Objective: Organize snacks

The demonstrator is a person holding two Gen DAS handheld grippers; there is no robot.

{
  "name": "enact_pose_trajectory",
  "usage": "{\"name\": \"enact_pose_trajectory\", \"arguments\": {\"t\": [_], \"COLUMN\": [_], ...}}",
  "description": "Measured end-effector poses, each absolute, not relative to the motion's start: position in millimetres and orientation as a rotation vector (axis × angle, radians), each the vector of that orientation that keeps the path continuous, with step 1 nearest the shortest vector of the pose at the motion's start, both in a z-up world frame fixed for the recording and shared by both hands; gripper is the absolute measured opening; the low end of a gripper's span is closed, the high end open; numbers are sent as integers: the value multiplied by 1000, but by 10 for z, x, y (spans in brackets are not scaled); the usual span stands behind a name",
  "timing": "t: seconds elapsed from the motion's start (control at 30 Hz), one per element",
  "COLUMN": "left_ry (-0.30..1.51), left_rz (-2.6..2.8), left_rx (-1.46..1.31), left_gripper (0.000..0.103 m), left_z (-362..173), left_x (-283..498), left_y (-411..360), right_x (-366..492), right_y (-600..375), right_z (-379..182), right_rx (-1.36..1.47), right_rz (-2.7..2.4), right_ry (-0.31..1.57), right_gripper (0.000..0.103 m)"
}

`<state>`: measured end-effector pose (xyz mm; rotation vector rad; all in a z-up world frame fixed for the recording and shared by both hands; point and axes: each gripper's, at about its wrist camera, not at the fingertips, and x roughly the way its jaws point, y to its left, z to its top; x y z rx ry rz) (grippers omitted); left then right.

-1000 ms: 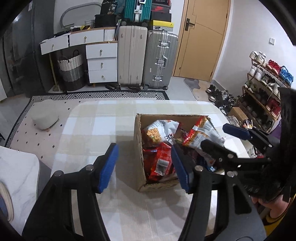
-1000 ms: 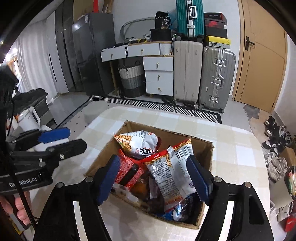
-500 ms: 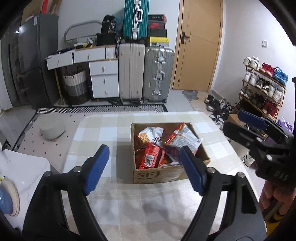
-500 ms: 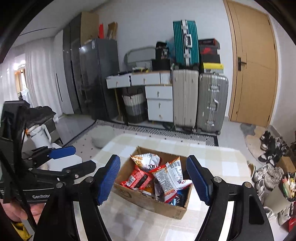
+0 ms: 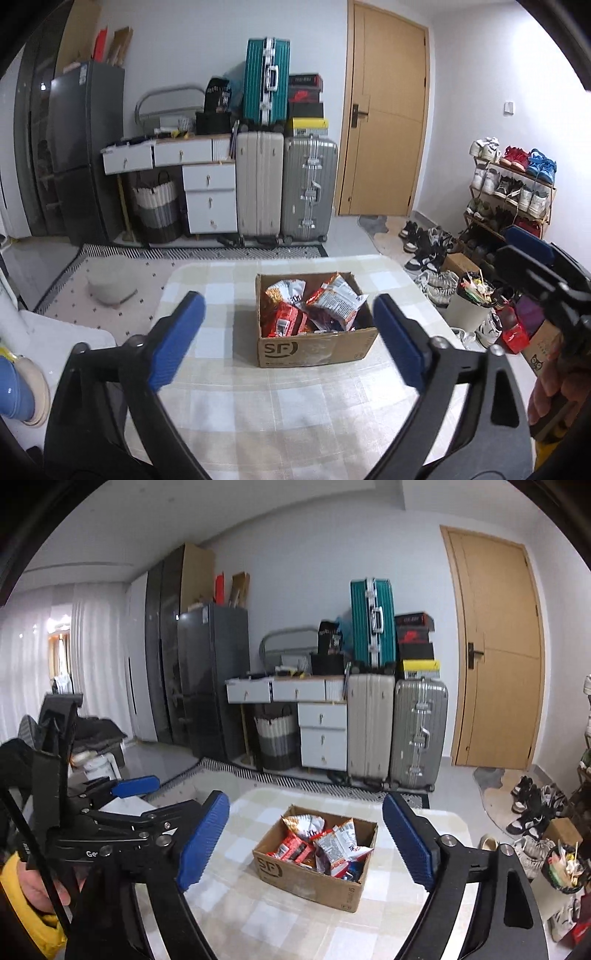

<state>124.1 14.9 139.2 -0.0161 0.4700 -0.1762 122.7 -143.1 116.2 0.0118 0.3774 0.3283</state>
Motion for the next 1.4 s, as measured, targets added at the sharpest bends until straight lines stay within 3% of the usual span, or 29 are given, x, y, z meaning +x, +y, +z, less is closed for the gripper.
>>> {"name": "enact_pose_trajectory", "arguments": {"t": [0.03,0.33,0.73,1.17,1.4], "left_ry": [450,348,322,315,397], "left_rz": [-171,-161,-110,-59,-80], "left_rx": [-14,-6,-19,-5,-10], "left_gripper": [103,103,103,103,102], "left_z": [1450,1786,1778,1196,427], "left_x": [1105,110,-372,281,1074], "left_y": [160,235,454,632,631], "right_x": [1112,282,-71,78,466], "right_y": [-1459,-1712,-2216,-2608,-2698], "right_z": [1207,1436,1449,1059,381], "right_rx": [15,-2,57,71,84], "right_rz": [328,294,264,237,187], "right_ry": [361,269,202,146,208], "right_gripper": [91,101,102,102,102]}}
